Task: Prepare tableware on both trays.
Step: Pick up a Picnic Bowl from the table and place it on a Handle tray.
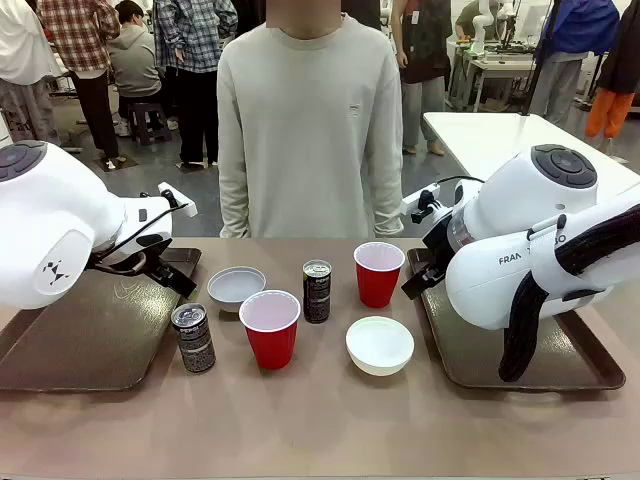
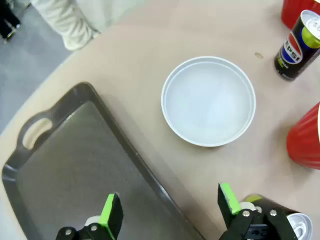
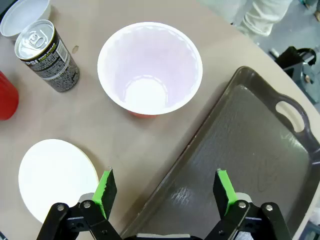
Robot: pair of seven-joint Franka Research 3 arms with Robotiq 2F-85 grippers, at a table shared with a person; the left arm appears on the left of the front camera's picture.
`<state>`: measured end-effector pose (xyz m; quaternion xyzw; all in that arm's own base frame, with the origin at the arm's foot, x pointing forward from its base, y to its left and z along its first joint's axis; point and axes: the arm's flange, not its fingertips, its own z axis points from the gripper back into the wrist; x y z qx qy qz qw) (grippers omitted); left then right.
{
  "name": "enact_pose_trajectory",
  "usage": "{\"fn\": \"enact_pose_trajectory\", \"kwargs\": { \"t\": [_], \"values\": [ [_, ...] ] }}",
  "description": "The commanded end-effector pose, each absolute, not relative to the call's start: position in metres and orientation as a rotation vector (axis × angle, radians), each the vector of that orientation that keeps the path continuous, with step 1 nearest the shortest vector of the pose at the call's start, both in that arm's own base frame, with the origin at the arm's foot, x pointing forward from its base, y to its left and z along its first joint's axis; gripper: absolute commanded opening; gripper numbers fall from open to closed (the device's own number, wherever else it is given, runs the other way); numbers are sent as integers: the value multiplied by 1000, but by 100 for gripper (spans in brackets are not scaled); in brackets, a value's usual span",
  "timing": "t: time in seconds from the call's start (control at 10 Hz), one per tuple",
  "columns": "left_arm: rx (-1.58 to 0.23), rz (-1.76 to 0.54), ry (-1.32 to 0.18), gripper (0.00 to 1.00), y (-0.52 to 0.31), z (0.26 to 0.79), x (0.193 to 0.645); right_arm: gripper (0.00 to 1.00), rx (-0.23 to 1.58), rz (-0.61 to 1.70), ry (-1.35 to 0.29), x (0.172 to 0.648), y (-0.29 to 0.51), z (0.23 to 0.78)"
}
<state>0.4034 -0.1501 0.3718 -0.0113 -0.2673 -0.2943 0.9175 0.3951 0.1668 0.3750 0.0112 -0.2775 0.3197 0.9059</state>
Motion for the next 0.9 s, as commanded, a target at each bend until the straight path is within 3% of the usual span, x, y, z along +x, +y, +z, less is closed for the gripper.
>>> {"fn": "enact_pose_trajectory", "kwargs": {
  "t": [0.0, 0.8],
  "values": [
    [-23, -606, -550, 100, -150, 372, 403, 100, 23, 660, -573, 395, 167, 375],
    [-23, -606, -550, 100, -150, 372, 403, 100, 23, 660, -573, 395, 167, 375]
  ]
}}
